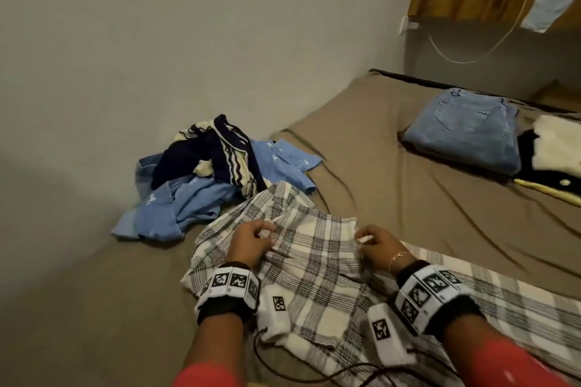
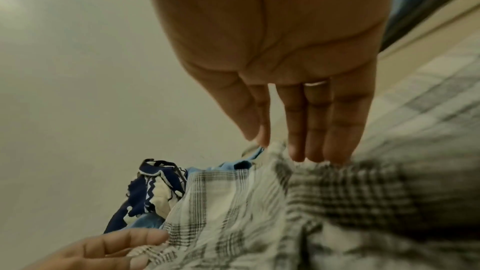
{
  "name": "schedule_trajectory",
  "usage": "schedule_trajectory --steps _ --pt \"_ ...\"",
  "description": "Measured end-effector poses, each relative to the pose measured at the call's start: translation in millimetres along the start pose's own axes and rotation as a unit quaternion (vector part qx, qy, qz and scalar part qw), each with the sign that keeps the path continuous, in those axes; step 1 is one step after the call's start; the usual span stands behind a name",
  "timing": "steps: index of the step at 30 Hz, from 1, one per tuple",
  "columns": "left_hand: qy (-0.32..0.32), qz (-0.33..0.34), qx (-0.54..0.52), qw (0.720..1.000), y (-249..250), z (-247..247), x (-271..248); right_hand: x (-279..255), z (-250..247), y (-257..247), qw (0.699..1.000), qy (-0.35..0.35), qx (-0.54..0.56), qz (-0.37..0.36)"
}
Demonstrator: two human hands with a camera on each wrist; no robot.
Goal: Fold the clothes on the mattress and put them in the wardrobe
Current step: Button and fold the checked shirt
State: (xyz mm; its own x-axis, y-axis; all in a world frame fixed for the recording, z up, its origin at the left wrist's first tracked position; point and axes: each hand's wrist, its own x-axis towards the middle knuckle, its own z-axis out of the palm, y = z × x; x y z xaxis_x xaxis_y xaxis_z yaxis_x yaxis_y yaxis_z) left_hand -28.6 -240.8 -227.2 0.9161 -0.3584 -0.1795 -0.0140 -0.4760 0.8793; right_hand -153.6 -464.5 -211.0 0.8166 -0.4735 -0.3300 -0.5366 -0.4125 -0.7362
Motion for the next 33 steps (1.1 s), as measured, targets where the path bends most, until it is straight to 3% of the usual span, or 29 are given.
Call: schedule_trajectory --steps 5,9,12,21,27,30,33 --pt "-0.006 -0.016 -0.059 0.998 0 -1 3 17 16 -2 0.996 0.007 0.060 0.060" --pt "0.028 0.029 -0.077 0.996 7 -1 9 19 14 7 0.990 0.042 0.119 0.065" --pt "0.049 0.047 -0.028 0.997 6 0 13 11 19 15 0.982 0.050 0.172 0.055" --pt "0.034 0.017 0.089 0.995 4 3 8 -1 16 22 0.987 0.063 0.144 0.045" --pt "0.091 0.084 0.045 0.991 9 4 10 -10 15 25 0.985 0.084 0.151 0.003" --pt "0.066 0.062 0.085 0.992 4 6 13 -17 18 27 0.991 0.067 0.113 -0.031" --pt "0.039 0.046 0.058 0.996 1 0 13 -27 17 25 0.988 0.010 0.125 -0.084"
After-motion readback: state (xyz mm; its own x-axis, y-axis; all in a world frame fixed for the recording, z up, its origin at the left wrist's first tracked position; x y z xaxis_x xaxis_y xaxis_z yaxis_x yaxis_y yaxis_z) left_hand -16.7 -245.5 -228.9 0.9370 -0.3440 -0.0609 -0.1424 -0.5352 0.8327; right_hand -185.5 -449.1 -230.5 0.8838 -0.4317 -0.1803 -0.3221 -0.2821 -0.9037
